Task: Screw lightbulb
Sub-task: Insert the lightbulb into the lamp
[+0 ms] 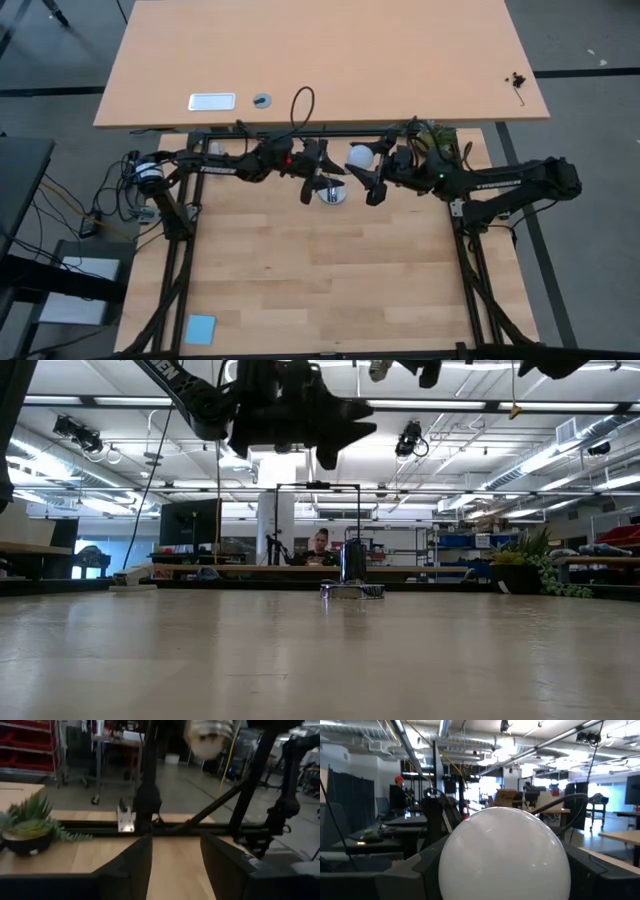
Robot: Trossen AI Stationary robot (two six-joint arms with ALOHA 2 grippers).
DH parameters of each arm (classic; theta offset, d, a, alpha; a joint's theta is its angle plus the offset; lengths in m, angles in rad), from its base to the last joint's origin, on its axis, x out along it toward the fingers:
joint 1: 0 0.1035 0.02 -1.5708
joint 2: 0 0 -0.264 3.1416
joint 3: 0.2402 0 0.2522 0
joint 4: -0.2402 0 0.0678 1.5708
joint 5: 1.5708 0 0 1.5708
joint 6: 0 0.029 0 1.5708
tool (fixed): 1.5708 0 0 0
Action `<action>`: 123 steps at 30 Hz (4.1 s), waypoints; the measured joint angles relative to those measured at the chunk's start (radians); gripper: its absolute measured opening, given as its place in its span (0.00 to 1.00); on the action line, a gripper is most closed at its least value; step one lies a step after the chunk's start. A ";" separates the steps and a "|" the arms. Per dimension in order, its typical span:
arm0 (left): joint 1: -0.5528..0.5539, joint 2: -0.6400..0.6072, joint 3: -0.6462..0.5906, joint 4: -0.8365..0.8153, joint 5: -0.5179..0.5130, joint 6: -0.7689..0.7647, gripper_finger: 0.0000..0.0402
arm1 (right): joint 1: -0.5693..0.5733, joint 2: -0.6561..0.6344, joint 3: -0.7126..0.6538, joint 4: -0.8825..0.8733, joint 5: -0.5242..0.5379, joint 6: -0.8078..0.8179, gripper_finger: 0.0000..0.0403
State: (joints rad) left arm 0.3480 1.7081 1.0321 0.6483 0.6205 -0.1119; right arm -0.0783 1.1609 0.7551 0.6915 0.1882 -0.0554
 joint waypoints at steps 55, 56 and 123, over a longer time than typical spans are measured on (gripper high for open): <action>0.109 -0.002 -0.371 0.222 -0.217 0.055 0.00 | -0.168 0.720 -0.166 0.586 0.056 0.117 0.68; 0.109 -0.002 -0.371 0.221 -0.217 0.055 0.00 | -0.168 0.720 -0.166 0.585 0.056 0.116 0.68; 0.108 -0.082 -0.370 0.160 -0.217 0.084 0.00 | -0.164 0.720 -0.192 0.638 0.102 0.109 0.68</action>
State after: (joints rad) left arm 0.4564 1.6260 0.6617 0.8082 0.4034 -0.0284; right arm -0.2424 1.8809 0.5629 1.3294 0.2897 0.0532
